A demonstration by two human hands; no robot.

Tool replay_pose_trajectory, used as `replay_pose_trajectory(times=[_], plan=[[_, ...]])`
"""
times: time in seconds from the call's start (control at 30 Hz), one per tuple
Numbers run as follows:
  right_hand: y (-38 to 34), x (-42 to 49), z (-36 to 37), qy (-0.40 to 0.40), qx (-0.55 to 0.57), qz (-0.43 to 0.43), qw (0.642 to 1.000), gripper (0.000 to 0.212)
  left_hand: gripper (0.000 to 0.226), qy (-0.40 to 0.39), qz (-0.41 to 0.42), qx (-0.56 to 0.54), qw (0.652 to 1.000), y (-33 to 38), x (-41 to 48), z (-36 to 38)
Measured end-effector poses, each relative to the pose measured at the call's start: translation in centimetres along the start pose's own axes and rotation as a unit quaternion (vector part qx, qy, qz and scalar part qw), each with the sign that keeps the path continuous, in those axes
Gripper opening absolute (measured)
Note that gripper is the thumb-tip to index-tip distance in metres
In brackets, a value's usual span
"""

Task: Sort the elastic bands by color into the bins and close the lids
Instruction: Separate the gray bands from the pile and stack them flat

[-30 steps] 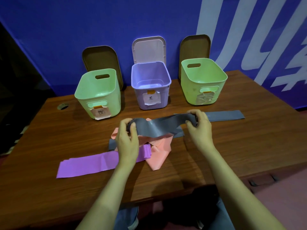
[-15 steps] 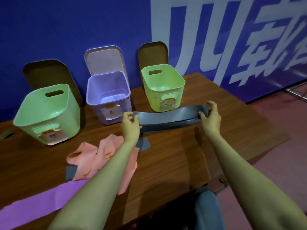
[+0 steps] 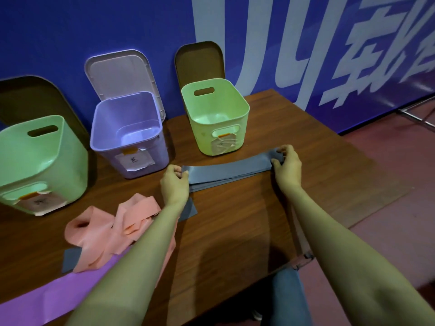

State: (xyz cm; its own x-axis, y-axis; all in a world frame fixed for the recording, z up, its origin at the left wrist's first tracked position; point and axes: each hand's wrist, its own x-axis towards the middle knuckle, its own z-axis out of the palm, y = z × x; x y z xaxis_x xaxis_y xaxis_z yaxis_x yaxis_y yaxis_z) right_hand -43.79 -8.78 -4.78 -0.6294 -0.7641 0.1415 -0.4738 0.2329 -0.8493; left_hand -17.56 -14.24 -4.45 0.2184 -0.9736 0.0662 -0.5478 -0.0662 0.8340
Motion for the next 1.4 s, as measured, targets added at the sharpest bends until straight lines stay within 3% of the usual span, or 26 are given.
replay_pose_trajectory(times=[0.43,0.6,0.83,0.93,1.1,1.23,1.4], plan=[[0.4,0.7,1.5,-0.017,-0.148,-0.018,0.989,0.020,0.017,-0.012,0.030,0.028,0.999,-1.1,-1.2,0.3],[-1.0,-0.8,1.3,-0.005,-0.260,-0.031,0.965,0.026,0.036,-0.020,0.037,0.074,0.996,-0.4,-1.4,-0.3],[-7.4,-10.5,1.9,-0.023,-0.126,-0.218,0.967,0.020,0.026,0.042,0.170,0.026,0.984,-0.4,-6.4,-7.3],[-9.5,-15.9,3.3,-0.070,-0.070,-0.265,0.959,0.017,0.024,0.058,0.191,0.024,0.980,-2.4,-9.4,-11.5],[-11.3,-21.9,7.3,-0.178,-0.032,-0.302,0.936,0.021,0.020,0.042,0.117,0.056,0.991,-7.6,-11.3,-16.3],[-12.2,-24.0,10.7,-0.255,-0.067,-0.295,0.918,0.024,0.022,0.022,0.087,0.101,0.991,-10.5,-11.5,-18.0],[-13.3,-24.6,14.4,-0.314,-0.126,-0.249,0.907,0.047,0.034,0.037,0.061,0.132,0.989,-11.6,-10.1,-18.8]])
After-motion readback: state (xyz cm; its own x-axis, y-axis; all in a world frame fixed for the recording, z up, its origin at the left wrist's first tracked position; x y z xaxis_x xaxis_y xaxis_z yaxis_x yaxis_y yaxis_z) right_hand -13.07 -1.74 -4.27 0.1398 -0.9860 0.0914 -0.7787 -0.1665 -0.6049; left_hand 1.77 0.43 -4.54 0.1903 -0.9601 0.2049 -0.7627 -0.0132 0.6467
